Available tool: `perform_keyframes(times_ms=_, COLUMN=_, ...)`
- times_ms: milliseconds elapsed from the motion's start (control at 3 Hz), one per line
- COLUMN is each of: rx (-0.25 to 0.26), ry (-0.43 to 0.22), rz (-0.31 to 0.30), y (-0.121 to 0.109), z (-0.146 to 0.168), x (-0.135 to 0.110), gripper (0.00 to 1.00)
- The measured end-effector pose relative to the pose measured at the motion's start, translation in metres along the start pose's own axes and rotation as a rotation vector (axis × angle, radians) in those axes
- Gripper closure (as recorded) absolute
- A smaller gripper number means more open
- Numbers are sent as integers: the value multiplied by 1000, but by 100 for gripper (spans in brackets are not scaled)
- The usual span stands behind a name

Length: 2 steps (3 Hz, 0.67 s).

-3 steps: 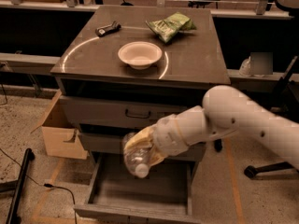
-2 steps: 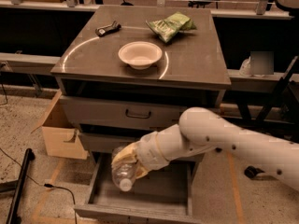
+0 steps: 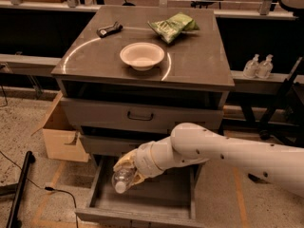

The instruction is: Place water bottle into bottom drawer

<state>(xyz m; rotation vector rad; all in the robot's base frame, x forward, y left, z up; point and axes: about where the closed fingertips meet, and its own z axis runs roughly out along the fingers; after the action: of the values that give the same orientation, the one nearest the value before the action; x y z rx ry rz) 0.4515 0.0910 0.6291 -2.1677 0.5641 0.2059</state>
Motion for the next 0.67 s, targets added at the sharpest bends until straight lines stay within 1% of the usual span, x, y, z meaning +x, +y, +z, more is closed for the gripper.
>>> perform_keyframes(times_ms=333, rx=-9, ry=25, rz=-11, y=25, z=10, x=16, gripper=100)
perform_keyframes(times_ms=667, rx=8, ry=129, rz=-12, y=58, z=14, x=67, gripper=100)
